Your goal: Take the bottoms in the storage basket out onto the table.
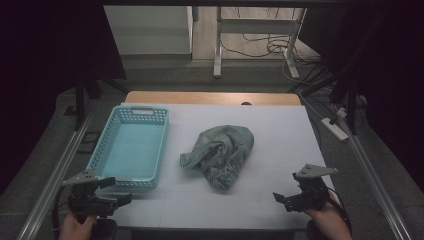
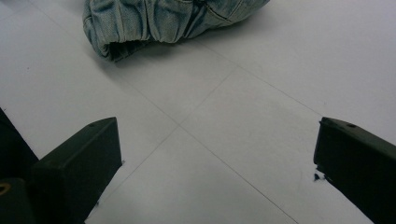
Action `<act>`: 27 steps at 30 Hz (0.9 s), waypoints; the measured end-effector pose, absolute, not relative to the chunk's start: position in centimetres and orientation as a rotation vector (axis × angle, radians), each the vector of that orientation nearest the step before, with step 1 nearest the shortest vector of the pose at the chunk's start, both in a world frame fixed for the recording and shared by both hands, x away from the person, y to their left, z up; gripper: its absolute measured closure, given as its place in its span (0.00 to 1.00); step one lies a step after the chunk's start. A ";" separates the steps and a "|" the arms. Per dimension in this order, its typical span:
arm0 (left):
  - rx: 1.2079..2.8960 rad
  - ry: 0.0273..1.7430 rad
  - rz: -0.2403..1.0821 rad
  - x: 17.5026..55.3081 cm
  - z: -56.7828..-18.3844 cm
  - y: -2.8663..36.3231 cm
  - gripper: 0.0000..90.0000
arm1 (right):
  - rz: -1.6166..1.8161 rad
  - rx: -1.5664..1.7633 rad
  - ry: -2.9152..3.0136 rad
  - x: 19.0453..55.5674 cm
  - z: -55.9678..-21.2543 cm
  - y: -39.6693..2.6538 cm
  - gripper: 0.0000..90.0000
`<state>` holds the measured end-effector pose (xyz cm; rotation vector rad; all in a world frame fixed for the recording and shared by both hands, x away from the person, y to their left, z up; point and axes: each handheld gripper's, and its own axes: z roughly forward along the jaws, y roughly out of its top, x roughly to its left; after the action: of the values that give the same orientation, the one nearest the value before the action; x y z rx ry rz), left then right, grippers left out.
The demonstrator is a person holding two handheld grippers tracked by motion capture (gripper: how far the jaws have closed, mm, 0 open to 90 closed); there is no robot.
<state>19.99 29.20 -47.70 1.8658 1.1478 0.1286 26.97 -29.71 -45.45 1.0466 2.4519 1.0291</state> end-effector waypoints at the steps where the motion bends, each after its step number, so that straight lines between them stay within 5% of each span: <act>1: 1.865 1.149 0.128 19.9 -47.7 29.3 0.00 | 1.029 1.048 2.452 27.0 -45.5 -29.7 0.01; 27: 1.873 1.184 0.121 19.2 -47.9 30.6 0.00 | 1.028 1.047 2.450 26.9 -45.4 -29.7 0.01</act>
<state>19.25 30.58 -47.94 1.8729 1.1835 0.1209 26.90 -29.67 -45.43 1.0469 2.4497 1.0277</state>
